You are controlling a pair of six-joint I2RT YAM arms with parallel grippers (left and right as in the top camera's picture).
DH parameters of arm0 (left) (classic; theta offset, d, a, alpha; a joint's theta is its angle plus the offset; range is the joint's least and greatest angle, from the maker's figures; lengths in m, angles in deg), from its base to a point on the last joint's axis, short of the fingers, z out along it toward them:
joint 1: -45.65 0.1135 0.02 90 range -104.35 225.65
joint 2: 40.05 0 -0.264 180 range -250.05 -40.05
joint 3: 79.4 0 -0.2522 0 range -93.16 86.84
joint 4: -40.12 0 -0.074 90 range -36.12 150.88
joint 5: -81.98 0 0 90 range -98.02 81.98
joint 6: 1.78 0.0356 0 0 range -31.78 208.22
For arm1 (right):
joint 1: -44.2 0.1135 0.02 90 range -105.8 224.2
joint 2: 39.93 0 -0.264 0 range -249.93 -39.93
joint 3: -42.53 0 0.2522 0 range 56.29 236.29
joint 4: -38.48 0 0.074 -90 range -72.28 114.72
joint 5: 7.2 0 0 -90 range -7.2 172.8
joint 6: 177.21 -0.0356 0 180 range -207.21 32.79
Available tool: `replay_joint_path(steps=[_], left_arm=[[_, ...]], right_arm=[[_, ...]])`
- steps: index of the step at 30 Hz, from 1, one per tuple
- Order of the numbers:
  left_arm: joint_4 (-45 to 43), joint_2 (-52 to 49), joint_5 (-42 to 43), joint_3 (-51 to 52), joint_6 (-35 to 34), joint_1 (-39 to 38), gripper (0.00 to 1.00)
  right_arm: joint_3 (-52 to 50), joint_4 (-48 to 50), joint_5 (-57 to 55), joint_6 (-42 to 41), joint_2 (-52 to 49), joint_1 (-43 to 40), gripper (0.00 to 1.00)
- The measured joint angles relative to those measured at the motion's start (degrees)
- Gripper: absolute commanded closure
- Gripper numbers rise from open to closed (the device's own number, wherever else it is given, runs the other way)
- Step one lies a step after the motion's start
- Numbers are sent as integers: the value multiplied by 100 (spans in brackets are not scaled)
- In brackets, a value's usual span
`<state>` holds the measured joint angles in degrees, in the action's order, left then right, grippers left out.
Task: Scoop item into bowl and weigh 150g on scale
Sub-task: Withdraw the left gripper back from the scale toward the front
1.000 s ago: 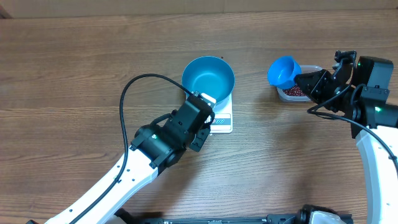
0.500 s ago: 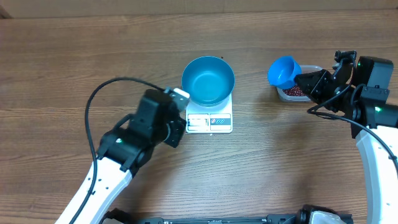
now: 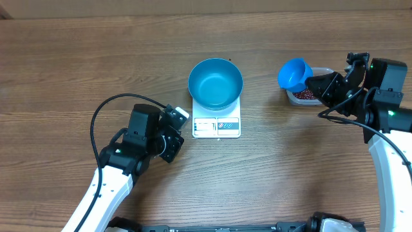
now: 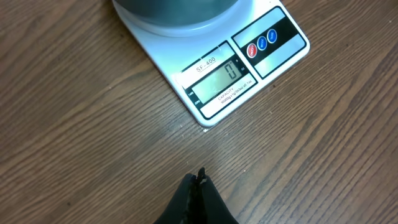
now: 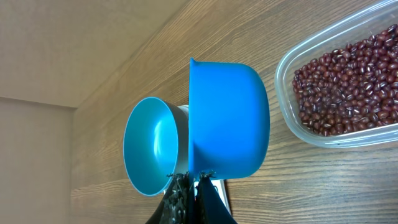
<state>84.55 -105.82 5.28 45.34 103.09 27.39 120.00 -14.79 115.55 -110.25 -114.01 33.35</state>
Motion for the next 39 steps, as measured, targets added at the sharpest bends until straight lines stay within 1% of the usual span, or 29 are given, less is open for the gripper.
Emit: replay_joint_path(steps=[7, 11, 12, 13, 14, 15, 16, 34, 39], left_arm=[[13, 0, -7, 0, 184, 0, 96], [15, 0, -142, 0, 210, 0, 94], [13, -2, -164, 0, 210, 0, 92], [11, -2, -192, 0, 210, 0, 76], [-7, -9, -201, 0, 238, 0, 67], [-28, -15, -212, 0, 240, 0, 47], [-48, -28, -212, 0, 262, 0, 0], [-101, -127, -85, 0, 273, 0, 0], [-306, -127, -85, 0, 273, 0, 0]], right_arm=[[0, -4, -2, -4, 0, 0, 96], [0, -2, 0, 0, 0, 0, 96], [0, 0, 0, -2, 0, 0, 96], [0, -2, -2, 0, 0, 2, 96], [0, 0, -2, -2, 0, 0, 96], [0, 0, -2, 2, 0, 0, 96], [0, -4, -2, 0, 0, 0, 96], [0, -2, -17, 2, 0, 0, 96], [0, -2, -20, 17, 0, 0, 96]])
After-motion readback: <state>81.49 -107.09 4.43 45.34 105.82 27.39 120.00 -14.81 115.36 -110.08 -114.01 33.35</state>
